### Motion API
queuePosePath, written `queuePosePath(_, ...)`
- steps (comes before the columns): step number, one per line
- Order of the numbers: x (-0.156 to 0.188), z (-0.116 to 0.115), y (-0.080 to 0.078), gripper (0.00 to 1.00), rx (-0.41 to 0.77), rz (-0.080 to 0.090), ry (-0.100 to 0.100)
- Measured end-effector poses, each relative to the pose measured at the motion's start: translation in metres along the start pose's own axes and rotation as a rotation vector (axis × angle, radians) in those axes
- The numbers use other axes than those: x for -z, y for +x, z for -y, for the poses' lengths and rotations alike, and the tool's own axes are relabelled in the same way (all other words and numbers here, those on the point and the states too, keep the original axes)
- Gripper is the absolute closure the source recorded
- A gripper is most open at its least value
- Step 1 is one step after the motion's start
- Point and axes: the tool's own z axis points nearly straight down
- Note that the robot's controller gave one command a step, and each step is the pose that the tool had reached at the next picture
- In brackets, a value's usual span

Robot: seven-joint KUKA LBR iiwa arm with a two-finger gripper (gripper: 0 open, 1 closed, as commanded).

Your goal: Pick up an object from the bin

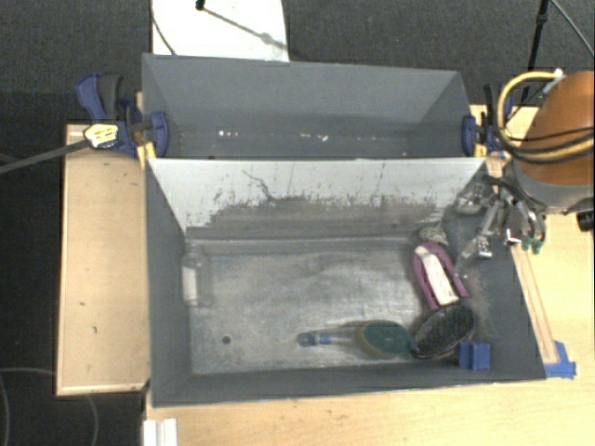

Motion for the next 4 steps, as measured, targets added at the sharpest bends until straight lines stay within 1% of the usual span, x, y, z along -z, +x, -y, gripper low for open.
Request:
queuePosePath(1, -0.109, 0.013, 0.046, 0.00, -0.090, -0.005, 0.001)
queuePosePath(2, -0.105, -0.023, 0.041, 0.00, 0.263, -0.001, 0.001)
queuePosePath(3, -0.057, -0.049, 0.080, 0.00, 0.623, -0.002, -0.003)
queuePosePath(4, -0.086, -0.039, 0.089, 0.00, 0.690, 0.014, 0.001)
